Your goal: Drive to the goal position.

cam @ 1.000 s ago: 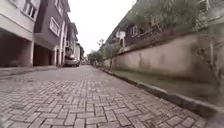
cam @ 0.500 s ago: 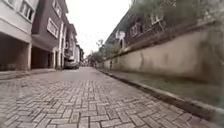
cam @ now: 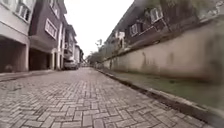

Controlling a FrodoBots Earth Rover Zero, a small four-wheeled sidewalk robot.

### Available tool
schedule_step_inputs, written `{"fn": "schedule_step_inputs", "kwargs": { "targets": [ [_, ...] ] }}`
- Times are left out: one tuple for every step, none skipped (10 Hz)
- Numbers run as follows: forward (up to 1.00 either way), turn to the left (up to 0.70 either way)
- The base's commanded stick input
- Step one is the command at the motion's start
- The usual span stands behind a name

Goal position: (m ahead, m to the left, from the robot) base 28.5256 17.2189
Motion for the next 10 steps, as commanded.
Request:
{"fn": "schedule_step_inputs", "kwargs": {
  "targets": [
    [0.70, 0.00],
    [0.70, 0.00],
    [0.70, 0.00],
    [0.70, 0.00],
    [0.70, 0.00],
    [0.70, 0.00],
    [0.70, 0.00],
    [0.70, 0.00],
    [0.70, 0.00],
    [0.70, 0.00]
  ]
}}
